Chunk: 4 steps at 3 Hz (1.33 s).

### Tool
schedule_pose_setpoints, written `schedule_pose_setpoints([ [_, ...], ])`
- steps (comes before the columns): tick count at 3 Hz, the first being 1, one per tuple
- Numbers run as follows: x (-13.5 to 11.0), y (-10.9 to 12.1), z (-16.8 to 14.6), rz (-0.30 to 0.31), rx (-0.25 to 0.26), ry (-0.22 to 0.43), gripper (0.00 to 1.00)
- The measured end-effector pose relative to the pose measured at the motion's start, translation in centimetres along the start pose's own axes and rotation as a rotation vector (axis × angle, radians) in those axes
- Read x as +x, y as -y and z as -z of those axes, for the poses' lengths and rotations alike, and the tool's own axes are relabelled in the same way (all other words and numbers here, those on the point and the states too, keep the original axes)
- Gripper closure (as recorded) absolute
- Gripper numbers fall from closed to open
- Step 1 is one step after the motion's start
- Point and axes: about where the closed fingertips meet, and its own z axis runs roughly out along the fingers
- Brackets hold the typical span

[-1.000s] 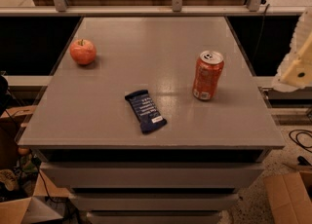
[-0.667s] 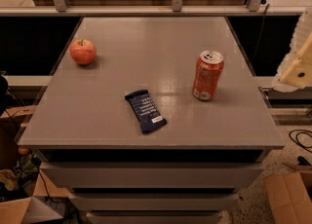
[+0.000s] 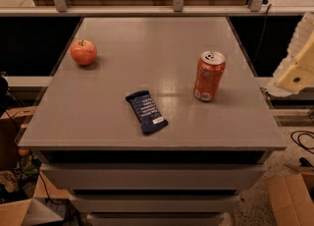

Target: Move coke can near apple

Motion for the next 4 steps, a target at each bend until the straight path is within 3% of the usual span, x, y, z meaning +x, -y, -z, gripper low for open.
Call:
schedule_pose_setpoints([
  [2, 1.4, -0.4, -4.6, -0.1, -0.051, 0.035, 0.0],
  [4, 3.2, -0.1, -11.3, -0.279, -0.103, 0.115, 0.0],
])
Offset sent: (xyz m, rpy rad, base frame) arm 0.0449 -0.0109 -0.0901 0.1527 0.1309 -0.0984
